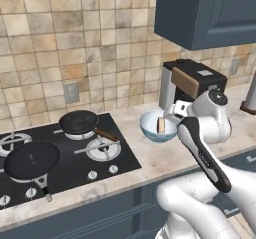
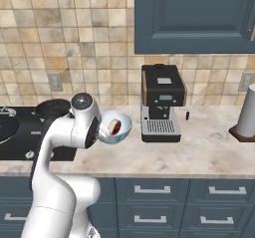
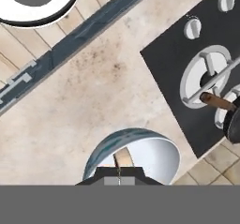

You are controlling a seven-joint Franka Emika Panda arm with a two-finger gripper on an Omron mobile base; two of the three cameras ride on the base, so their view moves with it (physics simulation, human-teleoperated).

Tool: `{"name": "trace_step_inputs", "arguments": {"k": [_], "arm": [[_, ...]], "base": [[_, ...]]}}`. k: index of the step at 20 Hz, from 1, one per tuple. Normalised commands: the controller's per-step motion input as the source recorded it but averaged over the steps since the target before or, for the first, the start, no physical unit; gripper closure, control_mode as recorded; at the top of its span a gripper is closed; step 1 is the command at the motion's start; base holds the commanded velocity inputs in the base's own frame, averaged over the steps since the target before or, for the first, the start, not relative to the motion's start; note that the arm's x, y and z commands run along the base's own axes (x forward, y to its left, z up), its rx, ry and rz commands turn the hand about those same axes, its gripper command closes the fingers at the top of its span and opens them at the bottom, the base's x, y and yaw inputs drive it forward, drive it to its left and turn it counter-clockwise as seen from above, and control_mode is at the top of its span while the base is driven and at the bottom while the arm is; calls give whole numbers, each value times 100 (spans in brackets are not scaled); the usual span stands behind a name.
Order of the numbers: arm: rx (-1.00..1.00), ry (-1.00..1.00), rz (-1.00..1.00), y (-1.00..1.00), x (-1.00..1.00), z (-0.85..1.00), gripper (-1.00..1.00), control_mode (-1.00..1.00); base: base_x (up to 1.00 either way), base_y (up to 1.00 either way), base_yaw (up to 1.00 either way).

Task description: Place one of the steaks on the plate and the other in the bowl. Then place the bowl in the fridge.

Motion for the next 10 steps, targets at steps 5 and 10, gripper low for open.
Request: {"name": "trace_step_inputs", "arguments": {"k": [5, 10], "arm": [[28, 11, -34, -81, -5, 0, 100, -100], [21, -2, -9, -37, -1, -19, 100, -100]], "base": [[0, 0, 0], [0, 0, 0]]}}
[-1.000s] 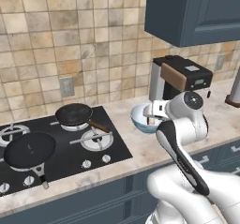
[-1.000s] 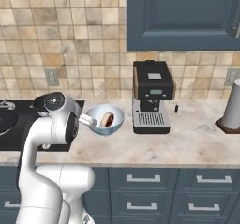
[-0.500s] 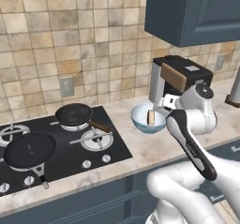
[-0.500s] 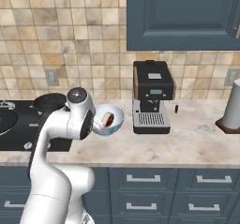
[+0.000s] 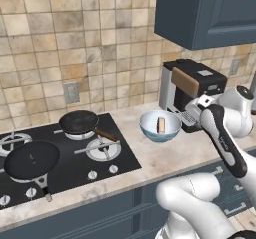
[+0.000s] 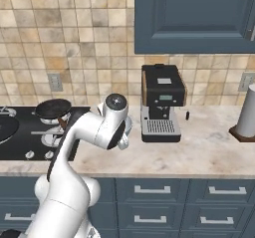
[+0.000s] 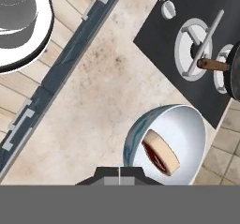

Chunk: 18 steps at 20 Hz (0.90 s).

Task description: Place one of the steaks on the plate and the other in the bowl. Then place the bowl in the fridge.

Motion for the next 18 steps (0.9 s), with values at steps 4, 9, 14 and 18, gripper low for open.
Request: {"name": "trace_step_inputs", "arguments": {"k": [4, 9, 14, 18], "arm": [[2, -1, 0, 10, 0, -28, 100, -100], [0, 0, 0, 14, 0, -18, -100, -100], [2, 0, 0, 3, 0, -3, -100, -100], [2, 0, 0, 1, 9, 0, -100, -100]], "base": [[0, 0, 0], [0, 0, 0], [0, 0, 0], [0, 0, 0]]}}
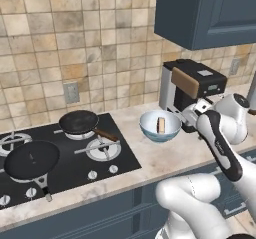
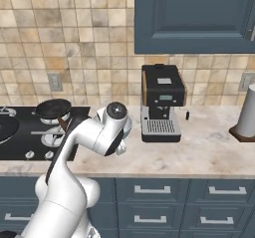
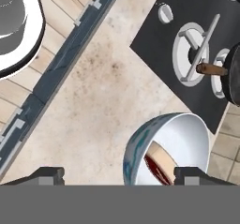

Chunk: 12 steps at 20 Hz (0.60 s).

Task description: Place one of the steaks on the plate and the other in the bowl. Then place the bowl in the fridge.

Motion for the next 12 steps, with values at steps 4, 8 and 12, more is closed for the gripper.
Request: {"name": "trace_step_inputs", "arguments": {"k": [4, 8, 12], "arm": [[0, 5, 0, 13, 23, -6, -100, -100], [0, 4, 0, 5, 25, -12, -100, -100], [5, 4, 0, -3, 24, -4, -100, -100]], "base": [[0, 0, 0], [0, 0, 0], [0, 0, 0]]}}
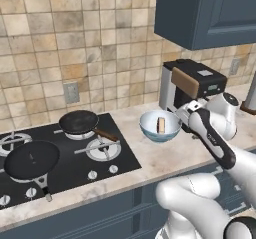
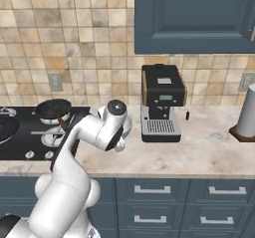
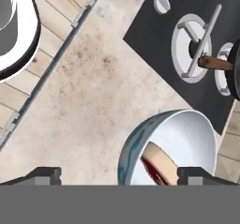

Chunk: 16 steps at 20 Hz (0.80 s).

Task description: Place one of the steaks on the plate and the other in the bowl. Then place the bowl in the fridge.

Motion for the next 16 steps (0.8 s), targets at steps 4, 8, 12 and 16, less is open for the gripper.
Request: {"name": "trace_step_inputs", "arguments": {"k": [4, 8, 12, 16], "arm": [[5, 7, 0, -1, 27, -14, -100, -100], [1, 8, -2, 0, 29, -21, -100, -100], [3, 6, -2, -2, 23, -18, -100, -100], [4, 4, -3, -6, 17, -18, -100, -100]], "base": [[0, 0, 0], [0, 0, 0], [0, 0, 0], [0, 0, 0]]}}
